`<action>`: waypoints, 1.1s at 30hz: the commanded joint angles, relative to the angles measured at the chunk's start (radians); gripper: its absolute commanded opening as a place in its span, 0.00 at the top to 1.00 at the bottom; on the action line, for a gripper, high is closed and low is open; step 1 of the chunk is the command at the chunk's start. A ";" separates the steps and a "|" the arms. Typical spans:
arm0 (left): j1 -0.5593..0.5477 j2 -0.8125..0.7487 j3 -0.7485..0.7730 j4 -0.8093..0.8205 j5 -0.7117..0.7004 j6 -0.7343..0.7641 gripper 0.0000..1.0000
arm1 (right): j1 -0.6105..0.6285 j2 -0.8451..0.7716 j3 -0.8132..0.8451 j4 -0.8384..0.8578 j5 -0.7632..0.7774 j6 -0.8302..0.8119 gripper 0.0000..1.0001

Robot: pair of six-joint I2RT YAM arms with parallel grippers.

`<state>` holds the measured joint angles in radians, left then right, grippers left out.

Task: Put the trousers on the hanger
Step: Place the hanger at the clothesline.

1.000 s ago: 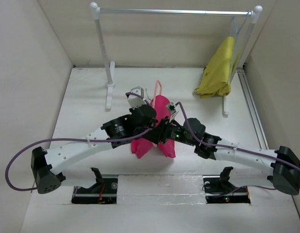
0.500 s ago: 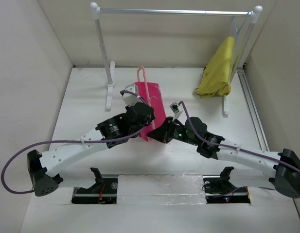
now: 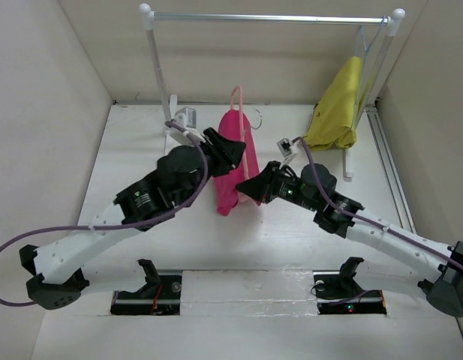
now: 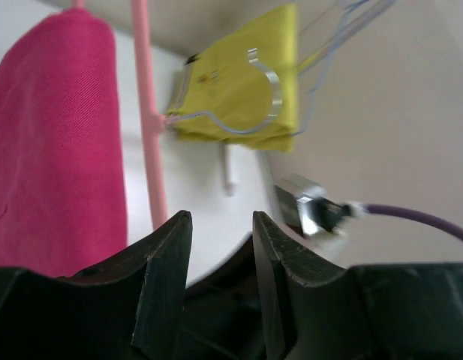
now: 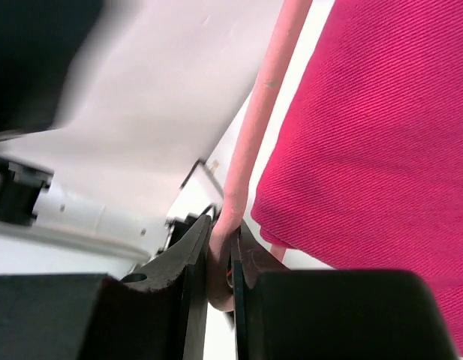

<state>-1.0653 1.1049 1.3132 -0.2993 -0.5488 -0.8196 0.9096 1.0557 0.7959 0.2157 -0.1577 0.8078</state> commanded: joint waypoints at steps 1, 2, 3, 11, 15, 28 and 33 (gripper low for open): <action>-0.007 -0.088 0.078 0.094 0.024 0.045 0.66 | -0.072 -0.051 0.155 0.105 -0.005 -0.108 1.00; -0.007 -0.115 0.080 0.103 0.024 0.053 0.66 | -0.112 -0.052 0.181 0.053 -0.019 -0.131 1.00; -0.007 -0.128 0.078 0.103 0.018 0.053 0.65 | -0.132 -0.051 0.210 0.024 -0.022 -0.151 1.00; -0.007 -0.217 0.011 0.066 -0.011 0.056 0.65 | -0.383 0.013 0.535 -0.298 -0.085 -0.355 1.00; -0.007 -0.263 -0.083 0.065 0.038 0.019 0.65 | -0.550 0.082 0.728 -0.435 -0.181 -0.410 1.00; -0.007 -0.389 -0.233 -0.029 0.058 -0.052 0.66 | -0.773 0.167 0.758 -0.226 -0.264 -0.260 1.00; -0.007 -0.419 -0.272 -0.049 0.050 -0.065 0.66 | -0.811 0.129 0.813 -0.234 -0.250 -0.282 1.00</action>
<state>-1.0718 0.7010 1.0607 -0.3431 -0.4961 -0.8650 0.1284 1.2800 1.5105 -0.2634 -0.3897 0.4938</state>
